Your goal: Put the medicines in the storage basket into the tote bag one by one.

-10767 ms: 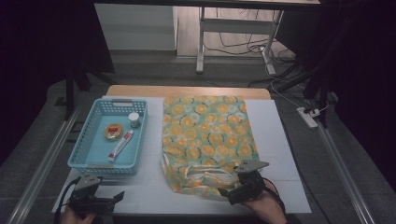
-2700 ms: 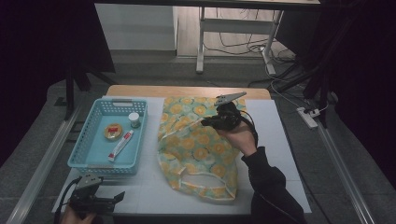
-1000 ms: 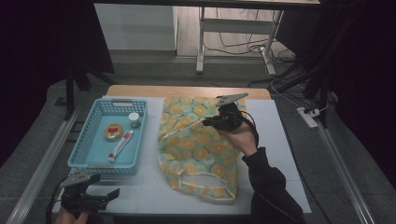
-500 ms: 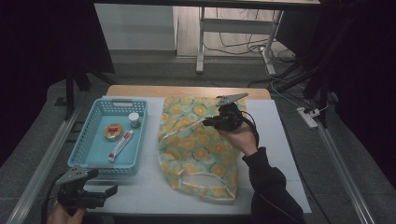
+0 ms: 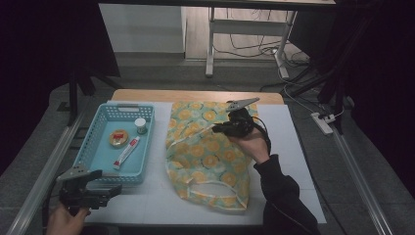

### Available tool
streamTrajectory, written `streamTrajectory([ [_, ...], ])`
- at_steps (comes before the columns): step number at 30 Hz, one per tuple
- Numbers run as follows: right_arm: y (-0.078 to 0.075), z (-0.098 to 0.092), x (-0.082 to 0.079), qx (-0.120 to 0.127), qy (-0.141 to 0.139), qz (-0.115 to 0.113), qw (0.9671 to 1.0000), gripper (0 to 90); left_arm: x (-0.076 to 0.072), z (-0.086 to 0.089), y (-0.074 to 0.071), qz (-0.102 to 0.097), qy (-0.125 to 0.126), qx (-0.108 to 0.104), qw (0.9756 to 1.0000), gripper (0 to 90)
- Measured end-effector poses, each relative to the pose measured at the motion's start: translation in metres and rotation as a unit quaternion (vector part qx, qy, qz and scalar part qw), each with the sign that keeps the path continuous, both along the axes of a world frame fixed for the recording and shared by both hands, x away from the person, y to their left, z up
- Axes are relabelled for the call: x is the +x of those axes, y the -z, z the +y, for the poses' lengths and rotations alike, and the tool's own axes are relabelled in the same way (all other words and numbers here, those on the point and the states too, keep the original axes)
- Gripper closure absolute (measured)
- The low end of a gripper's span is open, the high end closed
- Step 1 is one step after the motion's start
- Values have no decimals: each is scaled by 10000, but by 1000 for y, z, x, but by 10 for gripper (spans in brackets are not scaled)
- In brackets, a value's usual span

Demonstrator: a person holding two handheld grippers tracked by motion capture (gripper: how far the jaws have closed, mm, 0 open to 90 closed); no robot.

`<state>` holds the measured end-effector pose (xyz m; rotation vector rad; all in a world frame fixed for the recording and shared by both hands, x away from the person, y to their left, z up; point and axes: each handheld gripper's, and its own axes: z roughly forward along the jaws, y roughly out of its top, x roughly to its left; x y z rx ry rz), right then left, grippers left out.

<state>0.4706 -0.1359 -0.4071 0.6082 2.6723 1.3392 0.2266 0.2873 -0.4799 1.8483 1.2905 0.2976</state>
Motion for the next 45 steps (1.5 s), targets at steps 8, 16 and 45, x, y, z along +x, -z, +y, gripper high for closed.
streamTrajectory([
  [8,1,0,0,-12,7,13,10000,900,15,0,-6,-9,-78,101,9999,0],
  [16,1,0,1,-15,6,8,10000,900,35,0,-13,-7,-101,278,9996,0],
  [45,1,-1,1,-11,3,-12,10000,900,115,20,-13,216,-420,685,9965,8],
])
